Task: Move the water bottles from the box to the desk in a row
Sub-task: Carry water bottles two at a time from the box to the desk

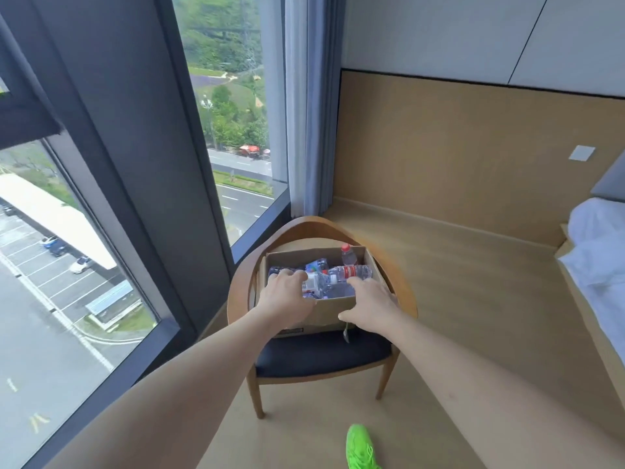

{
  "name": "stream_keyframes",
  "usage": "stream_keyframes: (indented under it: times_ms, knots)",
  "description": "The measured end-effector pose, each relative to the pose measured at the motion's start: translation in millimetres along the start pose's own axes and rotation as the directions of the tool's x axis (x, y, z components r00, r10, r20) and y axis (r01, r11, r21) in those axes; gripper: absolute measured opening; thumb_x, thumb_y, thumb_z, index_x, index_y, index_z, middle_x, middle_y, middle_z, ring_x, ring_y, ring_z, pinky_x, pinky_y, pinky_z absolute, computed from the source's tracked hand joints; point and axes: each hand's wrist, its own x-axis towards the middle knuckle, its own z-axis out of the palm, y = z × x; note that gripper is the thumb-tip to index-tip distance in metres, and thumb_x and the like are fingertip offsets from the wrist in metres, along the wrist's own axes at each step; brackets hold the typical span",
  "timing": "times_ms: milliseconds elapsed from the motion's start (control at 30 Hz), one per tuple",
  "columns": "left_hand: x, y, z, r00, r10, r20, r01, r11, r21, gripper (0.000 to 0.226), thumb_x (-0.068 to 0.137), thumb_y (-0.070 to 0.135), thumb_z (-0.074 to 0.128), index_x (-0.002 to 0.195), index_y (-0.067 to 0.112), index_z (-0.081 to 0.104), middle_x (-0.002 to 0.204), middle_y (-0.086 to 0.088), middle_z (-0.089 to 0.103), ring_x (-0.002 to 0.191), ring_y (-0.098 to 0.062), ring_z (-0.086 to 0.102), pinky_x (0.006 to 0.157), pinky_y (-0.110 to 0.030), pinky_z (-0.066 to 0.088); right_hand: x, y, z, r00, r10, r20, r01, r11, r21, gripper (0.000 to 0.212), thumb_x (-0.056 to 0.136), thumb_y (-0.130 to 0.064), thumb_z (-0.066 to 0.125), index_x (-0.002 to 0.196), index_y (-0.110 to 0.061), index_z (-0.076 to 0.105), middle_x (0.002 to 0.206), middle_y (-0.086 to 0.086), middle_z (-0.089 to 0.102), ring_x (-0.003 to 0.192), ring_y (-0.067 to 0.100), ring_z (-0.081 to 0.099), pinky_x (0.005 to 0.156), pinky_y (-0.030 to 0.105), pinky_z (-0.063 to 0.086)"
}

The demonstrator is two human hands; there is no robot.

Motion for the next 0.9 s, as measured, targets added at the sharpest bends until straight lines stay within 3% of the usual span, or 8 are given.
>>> stream_keyframes:
  times_ms: [300,467,667,800,900]
  knots:
    - [147.9,-0.3,42.2,0.995,-0.094,0.034,0.095,0.994,-0.05,0.054,0.095,0.035,0.064,0.146,0.022,0.048,0.145,-0.01,0.05,0.134,-0.031,0.044,0.105,-0.043,0.043,168.6,44.4,7.0,0.997,-0.031,0.07,0.03,0.999,0.014,0.078,0.086,-0.044,0.077,0.151,-0.022,0.04,0.142,0.007,0.054,0.125,0.03,0.054,0.093,0.041,0.053]
    - [222.3,10.0,71.4,0.97,-0.189,0.155,0.191,0.982,0.006,0.051,0.094,0.039,0.062,0.142,0.023,0.05,0.139,-0.009,0.053,0.129,-0.032,0.047,0.103,-0.046,0.048,258.4,78.8,10.3,0.985,-0.011,0.172,0.0,0.998,0.061,0.082,0.086,-0.044,0.077,0.154,-0.02,0.037,0.146,0.008,0.052,0.13,0.032,0.052,0.1,0.047,0.051]
    - [292.6,19.9,104.3,0.952,-0.223,0.208,0.23,0.973,-0.009,0.047,0.092,0.036,0.062,0.136,0.018,0.055,0.132,-0.01,0.055,0.127,-0.031,0.047,0.1,-0.043,0.046,335.9,114.1,22.5,0.977,0.05,0.208,-0.084,0.984,0.158,0.07,0.081,-0.049,0.079,0.139,-0.02,0.051,0.125,0.007,0.066,0.112,0.03,0.062,0.088,0.041,0.054]
    - [323.9,18.3,131.5,0.948,-0.206,0.242,0.22,0.975,-0.028,0.046,0.093,0.036,0.064,0.133,0.015,0.057,0.135,-0.008,0.053,0.131,-0.03,0.042,0.103,-0.04,0.042,359.9,123.3,49.4,0.971,0.1,0.215,-0.145,0.968,0.205,0.062,0.086,-0.044,0.077,0.136,-0.018,0.052,0.12,0.007,0.065,0.108,0.028,0.062,0.086,0.039,0.054]
    - [349.6,11.2,155.8,0.945,-0.174,0.278,0.193,0.98,-0.044,0.041,0.091,0.033,0.066,0.126,0.012,0.059,0.129,-0.005,0.056,0.128,-0.029,0.045,0.095,-0.036,0.043,377.7,126.7,72.8,0.967,0.144,0.209,-0.19,0.956,0.222,0.057,0.089,-0.038,0.074,0.136,-0.015,0.05,0.119,0.008,0.062,0.105,0.026,0.058,0.078,0.036,0.048]
